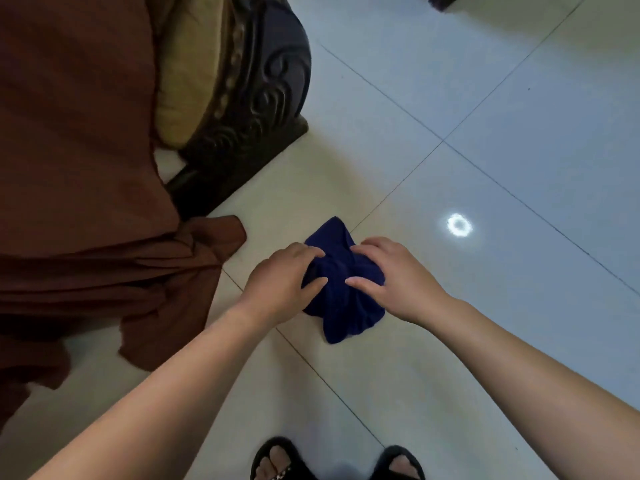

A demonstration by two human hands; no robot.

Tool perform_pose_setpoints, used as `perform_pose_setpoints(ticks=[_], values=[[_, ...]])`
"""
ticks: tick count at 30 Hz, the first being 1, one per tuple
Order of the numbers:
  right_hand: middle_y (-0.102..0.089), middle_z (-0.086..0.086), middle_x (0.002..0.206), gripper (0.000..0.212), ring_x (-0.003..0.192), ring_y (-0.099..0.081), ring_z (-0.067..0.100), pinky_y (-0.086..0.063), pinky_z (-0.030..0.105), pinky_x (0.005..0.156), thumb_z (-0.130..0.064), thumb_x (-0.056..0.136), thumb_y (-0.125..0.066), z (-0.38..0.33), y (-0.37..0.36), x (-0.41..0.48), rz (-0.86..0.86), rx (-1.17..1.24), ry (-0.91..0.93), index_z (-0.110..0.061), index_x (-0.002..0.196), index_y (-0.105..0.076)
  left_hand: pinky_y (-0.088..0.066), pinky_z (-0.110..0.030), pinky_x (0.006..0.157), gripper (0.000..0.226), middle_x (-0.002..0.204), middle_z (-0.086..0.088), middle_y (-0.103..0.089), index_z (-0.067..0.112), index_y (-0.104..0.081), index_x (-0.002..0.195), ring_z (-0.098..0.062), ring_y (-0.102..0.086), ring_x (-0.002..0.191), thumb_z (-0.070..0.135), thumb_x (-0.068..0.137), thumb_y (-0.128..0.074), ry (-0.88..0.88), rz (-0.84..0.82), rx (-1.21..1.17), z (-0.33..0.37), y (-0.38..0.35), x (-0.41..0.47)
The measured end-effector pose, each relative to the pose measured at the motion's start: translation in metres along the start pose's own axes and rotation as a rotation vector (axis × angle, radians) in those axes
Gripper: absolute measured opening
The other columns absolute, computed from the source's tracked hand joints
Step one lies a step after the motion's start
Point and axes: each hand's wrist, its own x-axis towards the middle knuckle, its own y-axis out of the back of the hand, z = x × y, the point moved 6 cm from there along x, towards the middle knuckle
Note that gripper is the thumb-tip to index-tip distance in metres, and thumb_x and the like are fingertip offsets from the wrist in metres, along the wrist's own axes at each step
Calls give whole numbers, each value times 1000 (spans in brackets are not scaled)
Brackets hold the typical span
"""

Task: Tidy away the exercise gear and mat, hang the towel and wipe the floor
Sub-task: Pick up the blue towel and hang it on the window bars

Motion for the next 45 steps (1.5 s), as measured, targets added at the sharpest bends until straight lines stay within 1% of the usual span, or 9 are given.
perform_pose_setpoints(ticks=[5,10,15,20,23,28,34,40,45], values=[[-39,-1,140,58,128,-37,19,-34,30,104,-49,85,-58,55,-54,34,-3,-11,-6,-26,136,-43,-46,-34,90,46,132,8,-47,25,-46,130,-13,-49,115,42,88,-55,-8,-45,28,-36,-59,32],[-31,-6,147,64,134,-30,16,-32,33,108,-53,82,-60,62,-94,52,48,84,15,-36,139,-37,-47,-35,90,41,130,9,-48,27,-48,128,-11,-50,114,40,89,-55,45,-24,-38,-74,-81,32],[-26,-4,151,69,138,-22,20,-29,41,110,-53,79,-63,53,-118,60,52,80,44,-38,140,-34,-44,-29,86,39,131,7,-47,27,-48,127,-14,-51,112,38,90,-54,144,25,-104,-99,-84,22],[-20,-7,153,72,140,-18,20,-26,55,107,-57,81,-58,55,-140,65,-9,-95,60,-43,143,-24,-45,-31,88,40,132,7,-46,26,-47,128,-14,-50,113,39,90,-53,157,20,-140,-104,-89,24],[-23,-8,152,67,138,-22,19,-30,50,104,-53,85,-54,55,-145,66,-8,-190,64,-43,143,-23,-45,-32,90,40,132,7,-46,26,-47,128,-13,-49,114,39,90,-53,161,20,-155,-106,-91,23],[-49,-4,133,44,117,-46,22,-42,35,89,-24,89,-60,58,-137,62,76,-24,79,-28,131,-49,-46,-38,91,39,132,6,-46,26,-47,128,-15,-49,115,38,91,-53,177,1,-160,-109,-94,17],[-53,-15,108,34,99,-46,3,-30,3,78,-14,84,-63,51,-91,42,131,188,42,-27,115,-59,-44,-31,90,39,131,8,-46,26,-47,128,-13,-49,114,36,91,-53,136,-4,-149,-86,-65,9],[-55,-15,98,32,87,-50,-4,-32,1,78,-8,80,-66,-19,17,-27,246,326,-21,-27,106,-64,-42,-29,93,40,130,7,-49,25,-49,127,-12,-48,118,37,90,-54,70,60,-128,-1,42,-42],[-56,-20,99,32,92,-51,-10,-34,0,76,-9,80,-68,-114,148,-112,276,382,-63,-29,105,-64,-45,-31,89,41,132,9,-47,28,-46,129,-13,-49,117,41,90,-52,45,70,-78,99,182,-112]])
